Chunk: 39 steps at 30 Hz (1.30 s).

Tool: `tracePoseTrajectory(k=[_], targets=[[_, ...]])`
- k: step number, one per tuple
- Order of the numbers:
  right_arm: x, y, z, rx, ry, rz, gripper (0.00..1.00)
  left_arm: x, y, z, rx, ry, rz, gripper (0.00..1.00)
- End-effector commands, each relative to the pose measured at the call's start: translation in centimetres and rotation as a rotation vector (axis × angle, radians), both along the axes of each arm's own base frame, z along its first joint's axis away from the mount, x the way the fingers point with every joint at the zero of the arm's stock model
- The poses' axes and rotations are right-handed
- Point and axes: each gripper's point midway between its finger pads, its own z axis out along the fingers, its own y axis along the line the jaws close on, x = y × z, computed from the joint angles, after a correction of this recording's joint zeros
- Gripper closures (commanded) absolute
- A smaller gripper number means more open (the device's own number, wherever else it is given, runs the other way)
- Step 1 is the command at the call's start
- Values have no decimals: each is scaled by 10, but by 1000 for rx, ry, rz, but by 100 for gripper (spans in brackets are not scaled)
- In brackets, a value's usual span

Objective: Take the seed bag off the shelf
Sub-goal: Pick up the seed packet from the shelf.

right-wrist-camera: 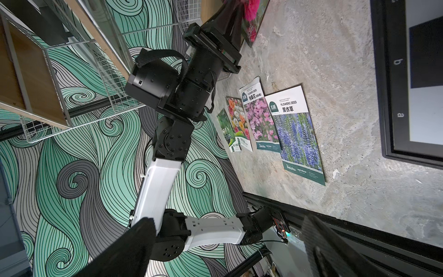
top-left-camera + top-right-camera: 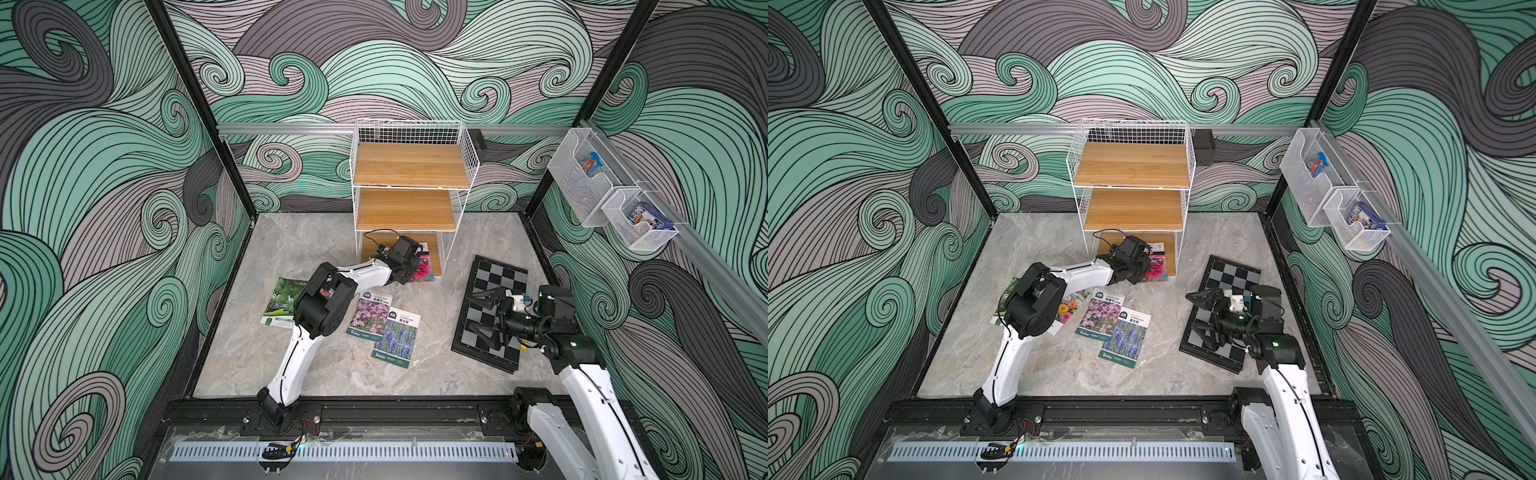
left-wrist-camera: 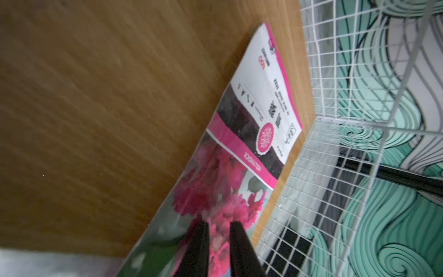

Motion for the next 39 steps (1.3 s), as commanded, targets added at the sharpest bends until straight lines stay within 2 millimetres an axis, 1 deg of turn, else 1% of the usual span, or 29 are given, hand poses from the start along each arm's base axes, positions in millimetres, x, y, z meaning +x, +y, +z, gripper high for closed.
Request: tracePoseTrajectory(k=[1, 3, 6, 9, 12, 14, 17, 20, 23, 25, 28, 32, 34, 36, 39], targets=[[-2, 1, 0, 9, 4, 7, 1, -9, 6, 13, 58, -4, -27, 65], [-2, 1, 0, 7, -1, 5, 1, -8, 8, 29, 59, -30, -28, 61], [-2, 0, -2, 7, 6, 1, 1, -13, 12, 47, 61, -47, -37, 59], [-1, -1, -2, 2, 5, -5, 1, -25, 21, 56, 66, -46, -37, 59], [0, -2, -3, -2, 9, -15, 1, -42, 33, 59, 73, -33, -39, 59], [1, -3, -3, -9, 10, -20, 1, -52, 39, 58, 84, -23, -44, 57], [2, -4, -6, -18, 13, -30, 1, -62, 43, 58, 112, -8, -74, 55], [3, -6, -7, -25, 18, -39, 1, -69, 47, 47, 137, 20, -91, 54], [4, -7, -9, -41, 11, -35, 1, -75, 48, 34, 113, 31, -83, 54], [4, -8, -13, -56, 20, -34, 1, -81, 45, 34, 96, 34, -101, 54], [5, -8, -22, -86, 35, -33, 1, -102, 54, 41, 132, 64, -144, 54], [10, -4, -36, -139, 50, -24, 1, -138, 72, 49, 144, 106, -220, 54], [16, 1, -41, -164, 47, -7, 1, -156, 84, 55, 174, 128, -269, 54], [24, 9, -44, -207, 30, 13, 1, -173, 100, 64, 219, 144, -302, 54], [35, 22, -50, -272, 24, 38, 1, -190, 125, 78, 273, 146, -310, 53]])
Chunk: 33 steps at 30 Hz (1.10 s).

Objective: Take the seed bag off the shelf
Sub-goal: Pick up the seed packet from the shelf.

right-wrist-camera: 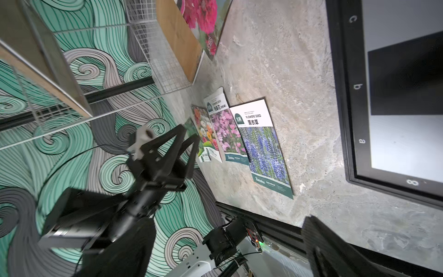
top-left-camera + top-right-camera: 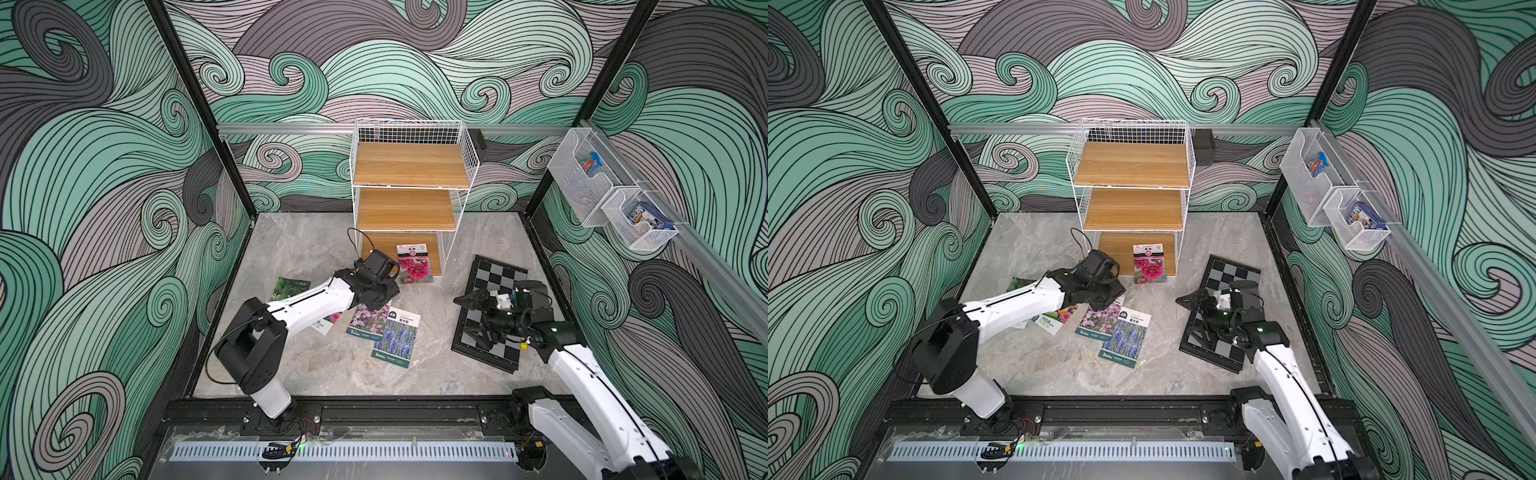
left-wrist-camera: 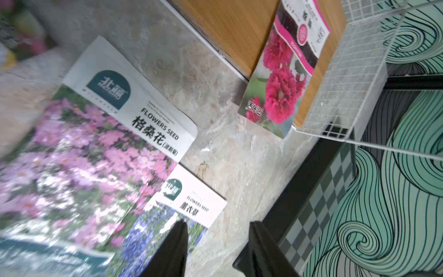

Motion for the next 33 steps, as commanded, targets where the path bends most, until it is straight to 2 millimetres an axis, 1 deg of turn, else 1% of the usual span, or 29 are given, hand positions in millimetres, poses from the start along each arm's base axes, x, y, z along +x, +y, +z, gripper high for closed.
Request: tracePoseTrajectory(k=[1, 2, 3, 4, 5, 6, 9, 12, 15, 17, 21, 25, 28, 30, 33], targets=[[25, 5, 3, -98, -83, -17, 1, -32, 34, 3, 121, 54, -72, 53], [31, 9, 1, -123, -90, -16, 1, -35, 43, 9, 136, 48, -72, 52], [37, 11, -3, -151, -102, -22, 1, -36, 50, 11, 148, 48, -72, 52], [42, 12, -7, -173, -102, -25, 1, -38, 56, 23, 135, 20, -70, 52], [46, 15, -14, -201, -96, -32, 1, -38, 62, 29, 133, 4, -67, 52], [56, 19, -16, -209, -116, -42, 1, -39, 67, 34, 138, -17, -78, 51], [72, 31, -27, -265, -129, -51, 1, -41, 82, 45, 141, -46, -80, 50], [94, 45, -34, -314, -173, -62, 1, -45, 99, 47, 137, -33, -69, 50], [114, 58, -48, -338, -185, -65, 1, -47, 110, 45, 128, -18, -66, 48], [128, 62, -57, -362, -200, -78, 1, -49, 117, 45, 136, -10, -70, 45], [145, 60, -71, -395, -218, -129, 5, -54, 125, 49, 148, -5, -89, 44], [156, 61, -92, -416, -203, -172, 9, -58, 132, 48, 156, 5, -97, 44], [166, 65, -110, -412, -197, -188, 13, -59, 134, 49, 159, 1, -102, 44], [171, 68, -119, -414, -191, -196, 17, -58, 133, 51, 149, -7, -105, 44], [175, 66, -136, -422, -176, -229, 19, -56, 124, 54, 101, -13, -116, 43]])
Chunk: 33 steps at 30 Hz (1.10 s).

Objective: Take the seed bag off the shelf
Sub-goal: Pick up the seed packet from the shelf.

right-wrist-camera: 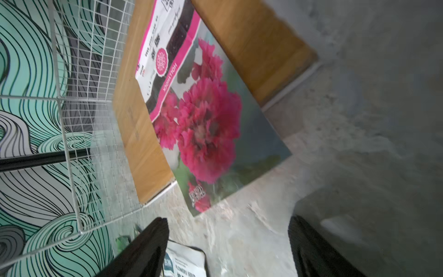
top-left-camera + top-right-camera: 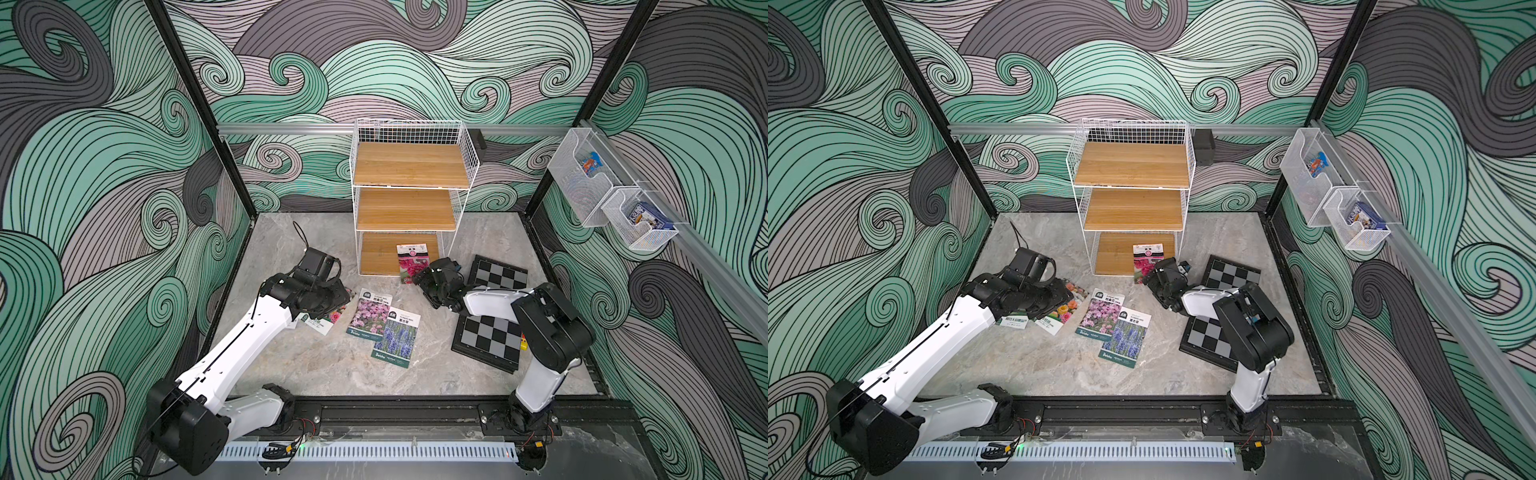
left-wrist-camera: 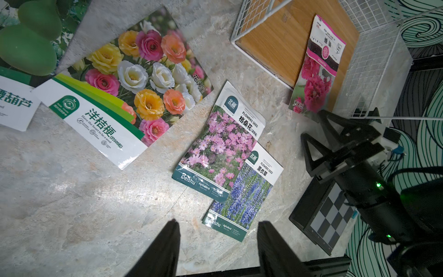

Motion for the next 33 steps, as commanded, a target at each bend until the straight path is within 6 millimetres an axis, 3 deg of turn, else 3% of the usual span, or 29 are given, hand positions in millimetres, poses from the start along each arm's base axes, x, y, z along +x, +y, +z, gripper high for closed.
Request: tracePoseTrajectory(k=[1, 6, 12, 17, 22, 29, 33], targets=[[-1, -7, -31, -20, 35, -63, 20, -5, -5, 6, -38, 11, -33, 43], [-5, -7, -51, -9, 43, -118, 25, -17, -6, 4, -27, 80, -75, 43], [0, -11, -59, -19, 5, -158, 37, -29, 2, -1, 0, 93, -90, 43], [7, -9, -63, -8, -8, -170, 64, -33, 5, -6, 12, 86, -95, 43], [11, -5, -59, -2, -34, -161, 75, -38, 7, -11, 13, 97, -97, 43], [6, -3, -50, 15, -68, -133, 100, -40, 5, -17, 3, 108, -110, 43], [-1, -2, -36, 35, -102, -117, 100, -40, 3, -19, -1, 117, -118, 44]])
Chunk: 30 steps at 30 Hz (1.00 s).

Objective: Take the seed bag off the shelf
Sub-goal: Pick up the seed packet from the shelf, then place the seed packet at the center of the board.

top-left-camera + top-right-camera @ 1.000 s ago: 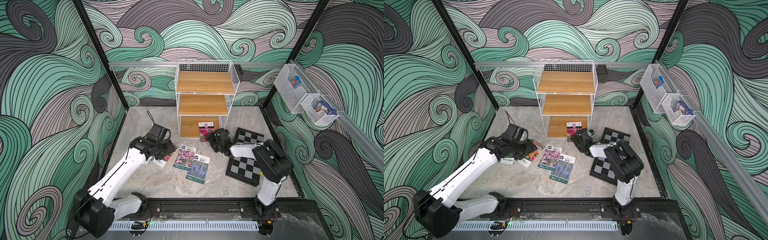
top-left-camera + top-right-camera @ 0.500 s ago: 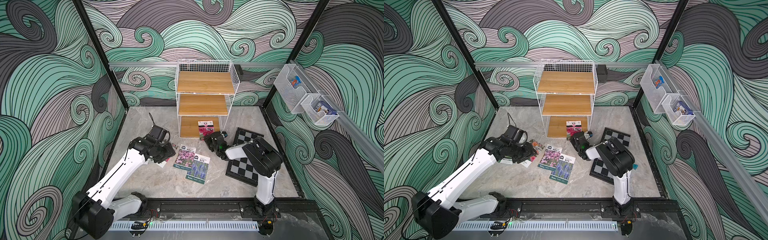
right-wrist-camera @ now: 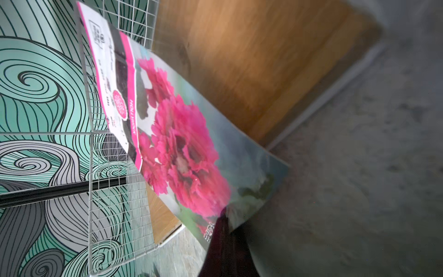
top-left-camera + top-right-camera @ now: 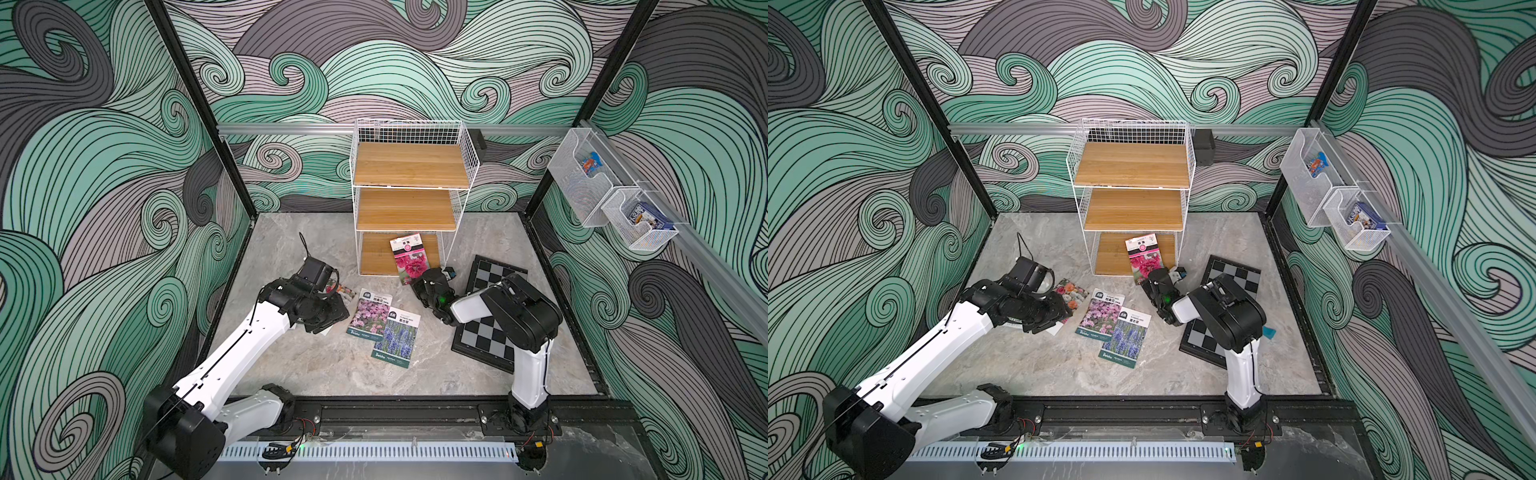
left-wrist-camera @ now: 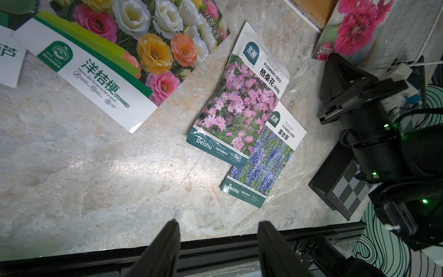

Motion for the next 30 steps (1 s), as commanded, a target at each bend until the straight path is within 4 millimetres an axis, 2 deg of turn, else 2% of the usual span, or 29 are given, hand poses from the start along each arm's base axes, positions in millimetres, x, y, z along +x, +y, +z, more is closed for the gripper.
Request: tracePoseTrajectory(k=[1, 10, 15, 18, 20, 23, 30], targets=[[-18, -8, -7, -47, 33, 15, 100, -2, -2, 2, -12, 0, -24, 43], [-22, 5, 49, 12, -87, 99, 100, -3, -1, 1, -16, -4, -25, 44], [-45, 6, 85, 5, -100, 128, 100, -5, 0, -1, -23, -12, -12, 44], [-67, 4, 97, -8, -91, 123, 100, -7, -1, -5, -29, -4, -13, 44], [-84, -2, 98, -11, -71, 103, 100, -8, -1, -7, -34, 0, -16, 44], [-112, -13, 89, -25, -22, 74, 100, -10, -2, -10, -35, 1, -22, 44], [-173, -54, 53, -94, 84, -33, 100, -13, -4, -19, -46, 17, -36, 44]])
